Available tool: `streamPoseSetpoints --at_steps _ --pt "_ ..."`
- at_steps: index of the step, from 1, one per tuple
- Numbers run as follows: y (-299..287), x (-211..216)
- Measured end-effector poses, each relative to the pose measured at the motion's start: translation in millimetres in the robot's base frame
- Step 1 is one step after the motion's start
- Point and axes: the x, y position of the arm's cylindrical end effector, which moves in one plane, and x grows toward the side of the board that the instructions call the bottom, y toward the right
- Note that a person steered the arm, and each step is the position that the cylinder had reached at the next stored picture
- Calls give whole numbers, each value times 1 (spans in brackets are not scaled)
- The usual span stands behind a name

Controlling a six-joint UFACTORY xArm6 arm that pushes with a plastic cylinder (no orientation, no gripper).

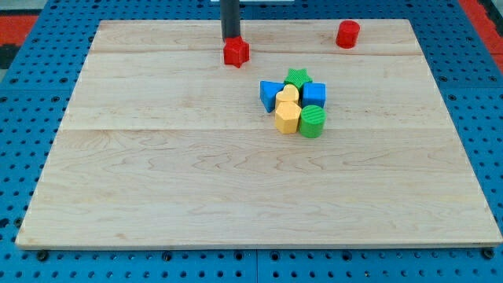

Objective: Move the red star into the group of blocks

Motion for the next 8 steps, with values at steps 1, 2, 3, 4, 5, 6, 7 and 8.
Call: streamPoseSetpoints --at_steps 1,2,3,4,5,6,7,8 --pt "1 38" --pt "1 35" --pt "-22 32" --pt "-18 58" --pt "26 72" --pt "42 69" --pt "43 52" --pt "84 76"
